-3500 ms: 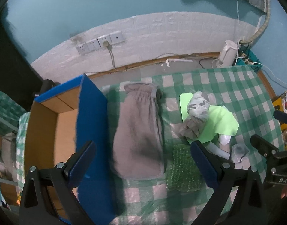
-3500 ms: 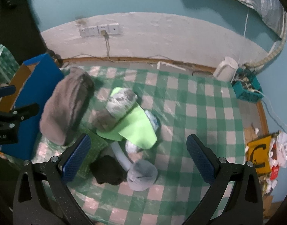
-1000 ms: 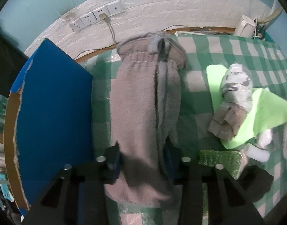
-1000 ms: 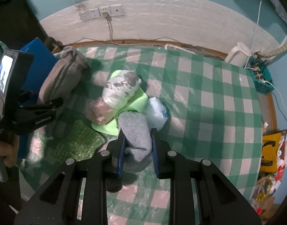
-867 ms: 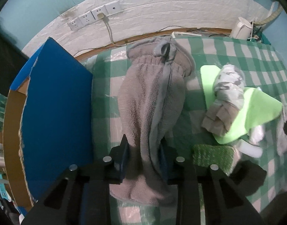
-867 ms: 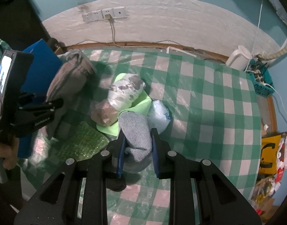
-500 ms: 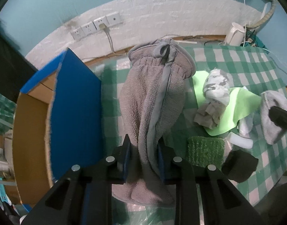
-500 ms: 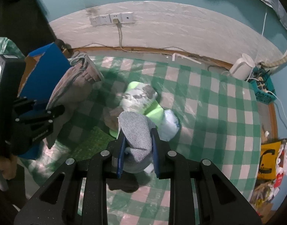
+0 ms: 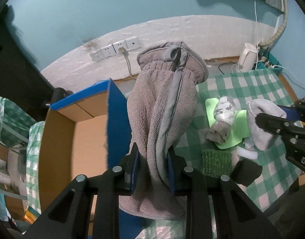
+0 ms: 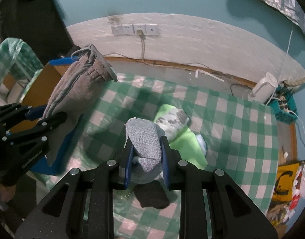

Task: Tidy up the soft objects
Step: 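Close the left tool on the fleece bag's cuff while the right tool grips the grey sock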

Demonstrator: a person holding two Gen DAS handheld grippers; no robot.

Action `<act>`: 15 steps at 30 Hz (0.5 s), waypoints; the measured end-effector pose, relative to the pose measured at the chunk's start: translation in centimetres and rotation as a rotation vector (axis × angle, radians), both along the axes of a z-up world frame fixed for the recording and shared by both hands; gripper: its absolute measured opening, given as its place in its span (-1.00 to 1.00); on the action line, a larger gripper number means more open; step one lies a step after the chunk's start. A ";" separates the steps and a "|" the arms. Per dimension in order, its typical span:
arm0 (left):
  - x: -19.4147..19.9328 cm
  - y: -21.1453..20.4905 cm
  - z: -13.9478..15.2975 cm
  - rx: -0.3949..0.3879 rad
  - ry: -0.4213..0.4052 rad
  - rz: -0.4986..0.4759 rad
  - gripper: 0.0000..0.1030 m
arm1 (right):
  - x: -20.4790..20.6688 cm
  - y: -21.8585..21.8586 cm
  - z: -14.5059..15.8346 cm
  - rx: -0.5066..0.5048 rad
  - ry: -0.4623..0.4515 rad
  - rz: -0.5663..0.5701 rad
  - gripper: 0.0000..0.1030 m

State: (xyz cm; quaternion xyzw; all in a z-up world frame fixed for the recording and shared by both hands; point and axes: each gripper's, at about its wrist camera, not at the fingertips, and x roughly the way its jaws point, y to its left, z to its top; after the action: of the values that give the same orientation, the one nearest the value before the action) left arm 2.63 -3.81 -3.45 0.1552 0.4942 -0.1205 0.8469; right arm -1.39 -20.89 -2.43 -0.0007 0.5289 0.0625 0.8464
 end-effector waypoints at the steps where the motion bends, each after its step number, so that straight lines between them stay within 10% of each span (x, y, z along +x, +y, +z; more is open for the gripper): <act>1: -0.1 0.3 0.4 -0.010 -0.004 0.002 -0.51 | 0.1 0.3 0.2 0.002 -0.004 0.004 -0.55; 15: -1.0 5.5 4.9 -0.100 -0.083 0.070 -0.52 | 2.6 5.3 2.8 0.047 -0.048 0.080 -0.55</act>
State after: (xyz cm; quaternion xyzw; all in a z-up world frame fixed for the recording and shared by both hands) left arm 1.62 1.69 1.42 0.1003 0.4570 -0.1086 0.8771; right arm 1.18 -15.58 0.36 -0.0032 0.5065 0.1085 0.8554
